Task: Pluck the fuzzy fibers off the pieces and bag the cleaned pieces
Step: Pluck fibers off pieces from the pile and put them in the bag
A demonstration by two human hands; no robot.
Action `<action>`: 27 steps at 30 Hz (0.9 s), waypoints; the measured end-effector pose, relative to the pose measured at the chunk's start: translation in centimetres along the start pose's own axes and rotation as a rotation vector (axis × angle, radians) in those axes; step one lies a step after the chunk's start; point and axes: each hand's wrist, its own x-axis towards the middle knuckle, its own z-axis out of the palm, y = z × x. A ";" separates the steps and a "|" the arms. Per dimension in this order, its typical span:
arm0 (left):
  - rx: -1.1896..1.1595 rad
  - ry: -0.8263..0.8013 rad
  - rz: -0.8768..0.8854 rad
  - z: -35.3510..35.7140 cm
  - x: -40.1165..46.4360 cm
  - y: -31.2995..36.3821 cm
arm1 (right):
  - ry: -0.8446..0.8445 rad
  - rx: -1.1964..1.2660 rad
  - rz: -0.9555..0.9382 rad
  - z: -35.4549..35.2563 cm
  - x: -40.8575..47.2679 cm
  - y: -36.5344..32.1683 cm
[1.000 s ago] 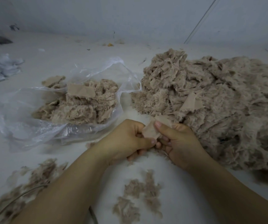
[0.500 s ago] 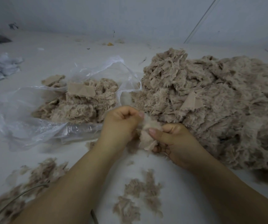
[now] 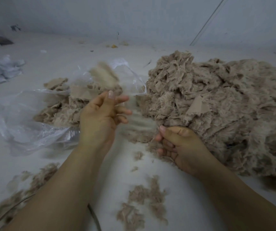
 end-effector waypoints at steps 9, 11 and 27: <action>1.480 -0.475 0.093 0.3 -1.3 -3.2 | 0.039 0.035 -0.006 -0.1 0.2 0.1; 1.510 -0.452 0.187 0.3 -1.3 -3.1 | 0.045 0.036 0.000 0.0 0.1 0.0; 0.507 -0.311 -0.310 1.2 -2.0 -1.6 | 0.005 0.025 0.001 0.0 0.0 0.1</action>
